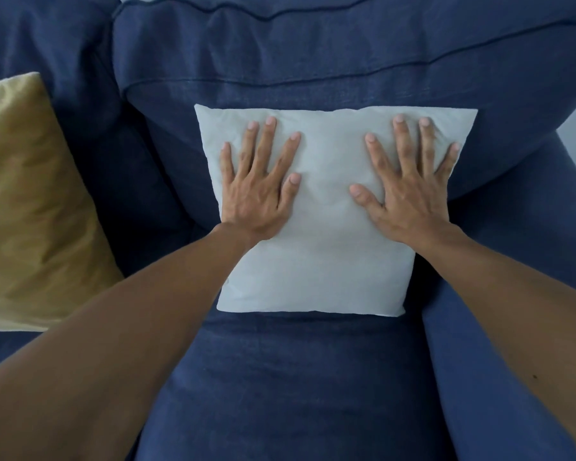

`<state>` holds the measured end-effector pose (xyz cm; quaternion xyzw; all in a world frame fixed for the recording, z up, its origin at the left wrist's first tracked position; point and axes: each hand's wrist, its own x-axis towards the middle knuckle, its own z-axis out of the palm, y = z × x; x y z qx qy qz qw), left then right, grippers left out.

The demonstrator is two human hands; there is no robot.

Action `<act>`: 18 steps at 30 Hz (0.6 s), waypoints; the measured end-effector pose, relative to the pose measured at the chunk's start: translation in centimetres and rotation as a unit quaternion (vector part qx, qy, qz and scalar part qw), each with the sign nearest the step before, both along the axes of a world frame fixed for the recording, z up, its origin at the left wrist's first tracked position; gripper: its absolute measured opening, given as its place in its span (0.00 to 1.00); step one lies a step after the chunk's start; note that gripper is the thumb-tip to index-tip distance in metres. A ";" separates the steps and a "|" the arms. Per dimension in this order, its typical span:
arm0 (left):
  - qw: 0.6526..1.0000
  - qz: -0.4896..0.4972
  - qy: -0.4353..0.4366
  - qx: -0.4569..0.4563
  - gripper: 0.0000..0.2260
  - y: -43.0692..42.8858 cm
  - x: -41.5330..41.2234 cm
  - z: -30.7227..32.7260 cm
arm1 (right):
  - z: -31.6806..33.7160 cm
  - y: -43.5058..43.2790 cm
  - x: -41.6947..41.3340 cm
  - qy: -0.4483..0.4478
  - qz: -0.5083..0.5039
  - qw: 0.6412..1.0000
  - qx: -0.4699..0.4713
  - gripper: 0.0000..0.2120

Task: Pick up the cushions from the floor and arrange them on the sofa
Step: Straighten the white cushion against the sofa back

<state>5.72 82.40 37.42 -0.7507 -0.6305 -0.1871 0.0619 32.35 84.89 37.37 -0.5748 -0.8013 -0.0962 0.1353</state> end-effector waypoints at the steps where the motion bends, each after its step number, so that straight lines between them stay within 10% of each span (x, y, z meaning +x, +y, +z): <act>1: 1.000 0.010 -0.004 -0.006 0.26 0.1 -0.1 0.1 | 0.2 0.1 0.3 -0.002 -0.007 1.000 -0.009 0.37; 18: 0.997 0.001 0.052 -0.049 0.29 -5.9 -3.5 7.6 | 8.4 -7.3 -1.3 -0.016 -0.103 0.986 -0.133 0.43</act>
